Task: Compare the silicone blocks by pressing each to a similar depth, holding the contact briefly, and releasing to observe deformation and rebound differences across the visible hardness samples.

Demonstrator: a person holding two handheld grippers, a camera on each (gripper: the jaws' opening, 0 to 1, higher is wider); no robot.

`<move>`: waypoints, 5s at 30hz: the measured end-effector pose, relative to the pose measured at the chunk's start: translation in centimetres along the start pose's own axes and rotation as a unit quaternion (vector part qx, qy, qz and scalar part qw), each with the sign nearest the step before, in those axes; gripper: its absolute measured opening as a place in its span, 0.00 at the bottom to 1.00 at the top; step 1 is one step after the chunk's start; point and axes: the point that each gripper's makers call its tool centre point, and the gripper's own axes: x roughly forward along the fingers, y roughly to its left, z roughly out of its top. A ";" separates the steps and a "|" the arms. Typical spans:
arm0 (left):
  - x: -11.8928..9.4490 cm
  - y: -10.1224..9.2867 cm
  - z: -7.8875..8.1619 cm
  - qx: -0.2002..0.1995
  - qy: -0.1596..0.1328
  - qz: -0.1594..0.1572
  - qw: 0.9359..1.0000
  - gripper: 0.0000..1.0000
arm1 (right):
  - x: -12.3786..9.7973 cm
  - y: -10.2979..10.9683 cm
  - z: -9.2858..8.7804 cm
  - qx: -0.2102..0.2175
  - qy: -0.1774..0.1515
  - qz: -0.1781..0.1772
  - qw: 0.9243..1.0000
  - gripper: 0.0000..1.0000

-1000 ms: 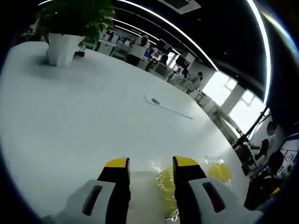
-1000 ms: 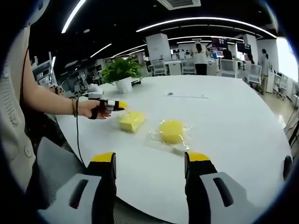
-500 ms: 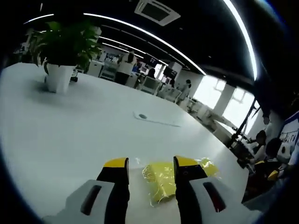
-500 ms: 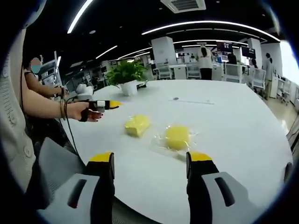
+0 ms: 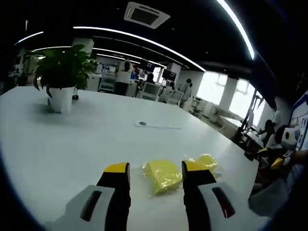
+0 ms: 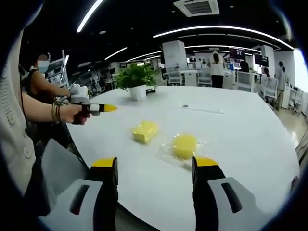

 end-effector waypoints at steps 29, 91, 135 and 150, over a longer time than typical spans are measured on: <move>-8.9 -6.2 -0.4 0.091 0.002 -0.028 0.995 0.46 | -0.8 0.8 0.2 0.033 -0.021 -0.025 0.999 0.59; -1.5 -10.7 -0.6 0.107 0.085 -0.120 0.983 0.50 | -0.2 0.7 -4.4 0.073 0.023 -0.019 0.997 0.59; 15.6 -13.7 -5.2 -0.008 0.167 -0.155 0.974 0.59 | 0.3 -1.9 -5.8 0.105 0.050 -0.019 0.993 0.59; 19.4 -13.4 -8.9 -0.100 0.210 -0.132 0.964 0.62 | -0.1 -3.0 -7.0 0.124 0.060 -0.038 0.990 0.58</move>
